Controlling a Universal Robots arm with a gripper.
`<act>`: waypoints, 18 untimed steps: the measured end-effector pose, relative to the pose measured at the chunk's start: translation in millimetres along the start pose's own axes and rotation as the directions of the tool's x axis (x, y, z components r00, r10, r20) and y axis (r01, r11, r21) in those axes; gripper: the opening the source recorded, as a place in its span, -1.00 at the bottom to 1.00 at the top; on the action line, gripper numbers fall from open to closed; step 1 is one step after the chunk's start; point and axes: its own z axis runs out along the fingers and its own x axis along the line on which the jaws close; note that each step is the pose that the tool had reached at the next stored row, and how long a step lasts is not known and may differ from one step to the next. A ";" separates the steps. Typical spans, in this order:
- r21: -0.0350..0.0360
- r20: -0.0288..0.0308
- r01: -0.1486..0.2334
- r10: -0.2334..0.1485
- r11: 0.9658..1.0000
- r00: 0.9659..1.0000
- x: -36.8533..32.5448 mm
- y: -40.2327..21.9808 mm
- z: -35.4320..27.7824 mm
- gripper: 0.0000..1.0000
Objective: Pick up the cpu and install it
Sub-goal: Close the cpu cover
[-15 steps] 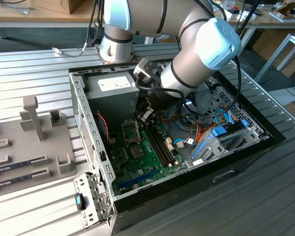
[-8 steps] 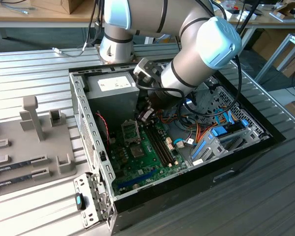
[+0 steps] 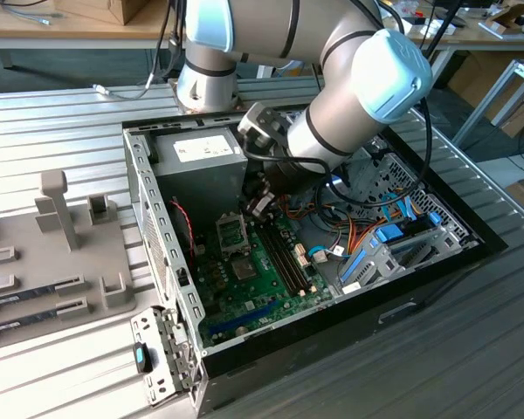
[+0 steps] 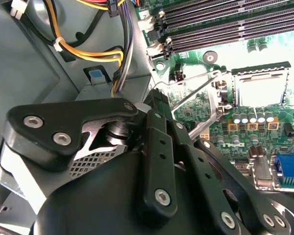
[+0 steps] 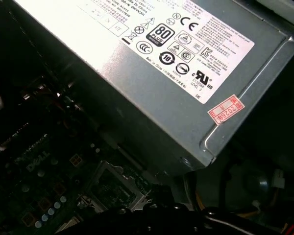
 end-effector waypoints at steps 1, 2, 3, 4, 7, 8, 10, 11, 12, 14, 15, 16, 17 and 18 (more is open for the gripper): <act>-0.001 0.000 0.001 -0.001 1.000 1.000 0.7 -0.7 -0.4 -0.79; -0.001 0.000 0.001 -0.001 1.000 1.000 1.1 -0.9 -0.7 -0.79; -0.001 0.000 0.001 -0.001 1.000 1.000 1.3 -1.1 -1.0 -0.79; -0.001 0.000 0.001 -0.001 1.000 1.000 1.5 -1.3 -1.4 -0.79; -0.001 0.000 0.002 -0.002 1.000 1.000 2.0 -1.6 -2.3 -0.79; -0.001 0.000 0.002 -0.002 1.000 1.000 2.2 -1.7 -2.6 -0.79; -0.002 0.000 0.003 -0.003 1.000 1.000 2.5 -1.9 -3.0 -0.79; -0.002 0.000 0.004 -0.004 1.000 1.000 2.7 -2.0 -3.4 -0.79; -0.002 0.000 0.004 -0.004 1.000 1.000 2.9 -2.1 -3.7 -0.79; -0.002 0.000 0.005 -0.005 1.000 1.000 3.2 -2.3 -4.2 -0.79; -0.002 0.000 0.005 -0.005 1.000 1.000 3.3 -2.4 -4.3 -0.79; -0.002 -0.001 0.005 -0.005 1.000 1.000 3.4 -2.5 -4.6 -0.79; -0.002 -0.001 0.006 -0.006 1.000 1.000 3.7 -2.6 -5.0 -0.79; -0.002 -0.001 0.006 -0.006 1.000 1.000 3.8 -2.7 -5.3 -0.79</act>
